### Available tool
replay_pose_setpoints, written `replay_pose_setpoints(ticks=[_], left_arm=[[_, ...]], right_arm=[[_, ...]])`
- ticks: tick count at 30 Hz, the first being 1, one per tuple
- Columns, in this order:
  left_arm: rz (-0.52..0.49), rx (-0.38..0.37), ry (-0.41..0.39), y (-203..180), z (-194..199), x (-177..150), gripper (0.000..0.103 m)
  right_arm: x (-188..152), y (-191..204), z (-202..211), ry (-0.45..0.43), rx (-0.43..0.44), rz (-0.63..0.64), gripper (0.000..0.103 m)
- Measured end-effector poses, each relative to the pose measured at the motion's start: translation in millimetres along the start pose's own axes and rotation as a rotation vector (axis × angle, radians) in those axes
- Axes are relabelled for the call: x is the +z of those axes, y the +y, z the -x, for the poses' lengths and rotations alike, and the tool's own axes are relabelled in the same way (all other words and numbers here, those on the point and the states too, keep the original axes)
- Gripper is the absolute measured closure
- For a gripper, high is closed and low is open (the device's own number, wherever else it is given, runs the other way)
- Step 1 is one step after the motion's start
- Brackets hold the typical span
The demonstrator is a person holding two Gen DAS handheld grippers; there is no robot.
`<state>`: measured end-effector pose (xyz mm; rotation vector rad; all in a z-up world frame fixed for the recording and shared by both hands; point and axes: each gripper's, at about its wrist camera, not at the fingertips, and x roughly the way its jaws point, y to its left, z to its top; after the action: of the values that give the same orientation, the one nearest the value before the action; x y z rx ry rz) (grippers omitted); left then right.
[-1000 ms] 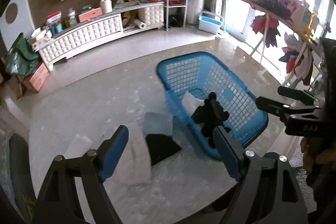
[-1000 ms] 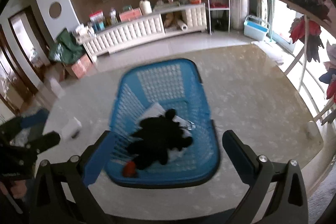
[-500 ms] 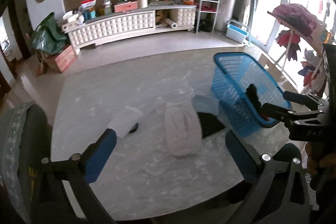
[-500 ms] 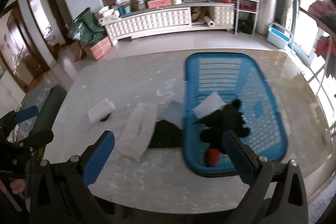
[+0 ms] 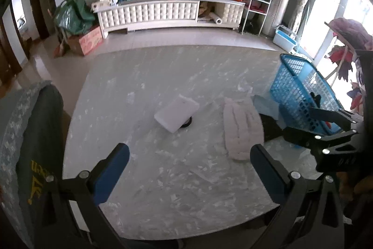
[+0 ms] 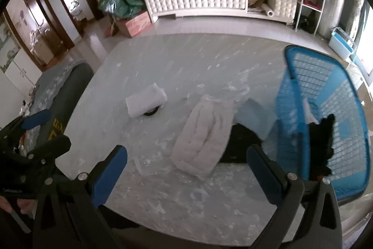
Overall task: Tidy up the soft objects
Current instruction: 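Move the right tool back to the white quilted cloth on the table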
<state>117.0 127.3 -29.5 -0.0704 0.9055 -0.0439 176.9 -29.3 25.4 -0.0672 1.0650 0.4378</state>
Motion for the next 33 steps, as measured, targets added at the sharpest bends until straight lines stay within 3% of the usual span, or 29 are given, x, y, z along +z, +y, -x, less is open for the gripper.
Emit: replay_pose_setpoints(ticks=[10, 16, 25, 27, 29, 33], left_arm=[[0.037, -0.014, 0.068, 20.0, -55.2, -3.2, 0.0], [0.007, -0.025, 0.097, 16.2, -84.1, 1.9, 0.0], [0.001, -0.061, 0.13, 16.8, -110.2, -3.0, 0.0], [0.01, -0.072, 0.133, 19.6, -113.3, -3.9, 0.0], [0.019, -0.079, 0.132, 22.8, -116.1, -4.1, 0.0], [0.031, -0.081, 0.143, 27.8, -122.5, -5.8, 0.0]], right_arm=[[-2.4, -10.1, -64.8, 0.132, -0.004, -0.046, 0.001], [-6.3, -25.3, -89.0, 0.197, -0.049, -0.099, 0.001], [-8.1, -39.3, -103.9, 0.246, -0.052, -0.135, 0.019], [-10.8, -38.6, -108.7, 0.265, -0.058, -0.13, 0.025], [-14.3, -35.6, -110.5, 0.284, -0.072, -0.118, 0.039], [-19.1, -24.3, -109.9, 0.276, -0.086, -0.067, 0.051]])
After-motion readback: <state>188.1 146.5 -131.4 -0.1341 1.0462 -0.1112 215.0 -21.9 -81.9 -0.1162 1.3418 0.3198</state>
